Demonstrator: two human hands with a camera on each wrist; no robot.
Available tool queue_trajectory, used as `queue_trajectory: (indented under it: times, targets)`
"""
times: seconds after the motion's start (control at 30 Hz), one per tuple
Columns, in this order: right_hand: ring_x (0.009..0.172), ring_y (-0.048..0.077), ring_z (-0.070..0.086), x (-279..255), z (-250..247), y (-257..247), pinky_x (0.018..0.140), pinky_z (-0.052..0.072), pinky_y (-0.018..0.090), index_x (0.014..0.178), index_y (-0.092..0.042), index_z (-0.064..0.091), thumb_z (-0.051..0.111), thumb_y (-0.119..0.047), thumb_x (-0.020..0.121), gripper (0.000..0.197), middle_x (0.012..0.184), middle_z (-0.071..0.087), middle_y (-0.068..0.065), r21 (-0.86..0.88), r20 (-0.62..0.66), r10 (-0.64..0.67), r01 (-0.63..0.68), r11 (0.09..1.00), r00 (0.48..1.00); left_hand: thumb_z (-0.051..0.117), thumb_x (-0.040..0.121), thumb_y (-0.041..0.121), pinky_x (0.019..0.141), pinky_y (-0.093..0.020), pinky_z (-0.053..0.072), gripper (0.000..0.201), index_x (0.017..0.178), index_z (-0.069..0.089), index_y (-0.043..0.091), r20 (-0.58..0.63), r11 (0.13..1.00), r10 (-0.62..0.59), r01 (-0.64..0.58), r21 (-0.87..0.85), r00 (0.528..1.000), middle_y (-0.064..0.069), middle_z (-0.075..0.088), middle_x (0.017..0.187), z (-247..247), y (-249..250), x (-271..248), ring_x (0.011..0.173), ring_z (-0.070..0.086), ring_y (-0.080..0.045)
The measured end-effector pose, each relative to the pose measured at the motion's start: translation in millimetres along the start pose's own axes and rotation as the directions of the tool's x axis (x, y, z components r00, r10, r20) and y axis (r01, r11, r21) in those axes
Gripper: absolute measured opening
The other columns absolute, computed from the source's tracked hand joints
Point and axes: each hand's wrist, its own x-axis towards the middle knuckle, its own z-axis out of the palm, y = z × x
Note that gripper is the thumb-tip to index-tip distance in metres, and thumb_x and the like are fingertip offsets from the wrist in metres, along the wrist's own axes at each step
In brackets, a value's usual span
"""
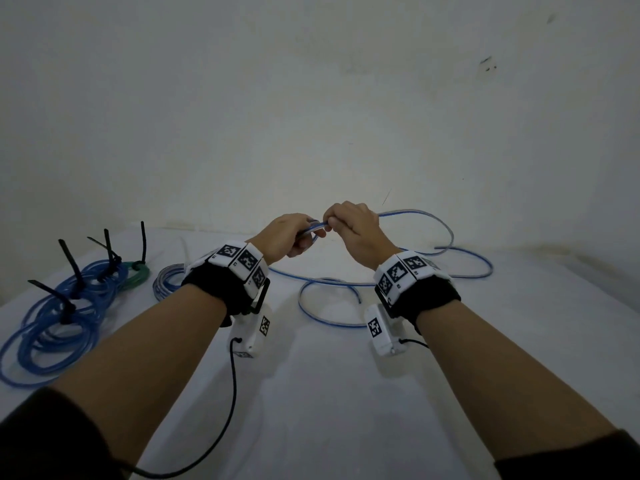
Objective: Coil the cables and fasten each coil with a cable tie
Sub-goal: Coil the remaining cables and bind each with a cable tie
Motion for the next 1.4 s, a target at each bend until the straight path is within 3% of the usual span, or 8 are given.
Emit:
queue_trajectory:
  times: [0.17,0.4,0.53,0.67,0.8,1.1,1.27,1.4]
  targets:
    - [0.082,0.023,0.055,2,4,-7,0.086,0.036,0.042,0.09,-0.008,0.064,0.036,-0.023,0.089,0.032,0.085,0.065,0.004,0.072,0.007,-0.093,0.093,0.993,0.996,0.033,0.101,0.019,0.049,-0.023,0.033,0.029,0.083,0.056,0.013,-0.028,0.997,-0.015,0.013,-0.081,0.999,-0.002,0.052,0.061,-3,0,-3,0.044,0.048,-0.01]
    - [0.081,0.023,0.05,5,10,-7,0.083,0.04,0.047,0.085,-0.016,0.057,0.031,-0.037,0.091,0.034,0.082,0.059,0.0,0.11,-0.107,0.018,-0.006,0.994,0.994,0.023,0.1,0.044,0.039,-0.017,0.02,0.052,0.071,0.05,0.01,0.108,0.947,-0.137,0.162,-0.276,0.985,0.006,0.029,0.047,-7,2,-5,0.038,0.023,-0.008]
    - [0.068,0.013,0.042,1,9,-7,0.072,0.037,0.036,0.085,-0.013,0.051,0.037,-0.033,0.092,0.025,0.069,0.046,-0.014,0.179,-0.139,0.06,-0.034,0.983,0.989,0.028,0.101,0.031,0.037,-0.013,0.019,0.038,0.069,0.043,0.016,0.112,0.92,-0.104,0.138,-0.367,0.988,0.008,0.03,0.048,-12,5,-6,0.039,0.022,-0.005]
    - [0.078,0.021,0.051,-8,12,10,0.073,0.04,0.033,0.093,-0.005,0.055,0.048,-0.01,0.093,0.008,0.085,0.058,0.009,0.176,-0.124,0.082,-0.059,0.983,0.989,0.028,0.101,0.032,0.04,-0.014,0.015,0.038,0.068,0.04,0.017,0.064,0.857,-0.072,0.095,-0.507,0.995,0.008,0.03,0.047,-22,8,-5,0.037,0.022,-0.004]
    - [0.094,0.034,0.051,-11,17,24,0.079,0.031,0.027,0.094,-0.001,0.066,0.054,-0.007,0.091,0.014,0.101,0.056,0.018,-0.067,-0.295,0.159,-0.187,0.98,0.942,0.026,0.099,0.024,0.045,-0.018,0.015,0.033,0.069,0.038,0.017,0.095,0.851,-0.054,0.096,-0.516,0.994,0.009,0.033,0.047,-26,12,-8,0.037,0.024,-0.004]
    - [0.084,0.036,0.062,7,17,15,0.075,0.052,0.049,0.087,-0.01,0.046,0.051,-0.014,0.094,0.009,0.09,0.059,0.012,0.388,-0.316,0.586,-0.461,0.798,0.746,0.028,0.099,0.026,0.045,-0.017,0.021,0.036,0.071,0.047,0.012,0.196,0.931,-0.067,0.132,-0.341,0.978,0.01,0.027,0.047,-28,13,-17,0.043,0.023,-0.008]
    - [0.084,0.03,0.063,5,16,18,0.069,0.048,0.031,0.094,-0.004,0.056,0.05,0.0,0.09,0.008,0.092,0.062,0.012,0.43,-0.364,0.55,-0.388,0.815,0.752,0.028,0.099,0.026,0.045,-0.017,0.026,0.034,0.07,0.043,0.017,0.178,0.887,-0.025,0.104,-0.449,0.984,0.008,0.029,0.051,-36,14,-20,0.044,0.025,-0.007]
    - [0.066,0.034,0.066,2,23,17,0.058,0.052,0.037,0.089,-0.011,0.054,0.046,-0.007,0.094,0.01,0.08,0.057,0.004,0.406,-0.353,0.528,-0.382,0.83,0.772,0.024,0.1,0.026,0.047,-0.018,0.028,0.033,0.074,0.043,0.017,0.074,0.785,0.043,0.012,-0.62,0.996,0.008,0.034,0.052,-38,18,-18,0.044,0.03,-0.007]
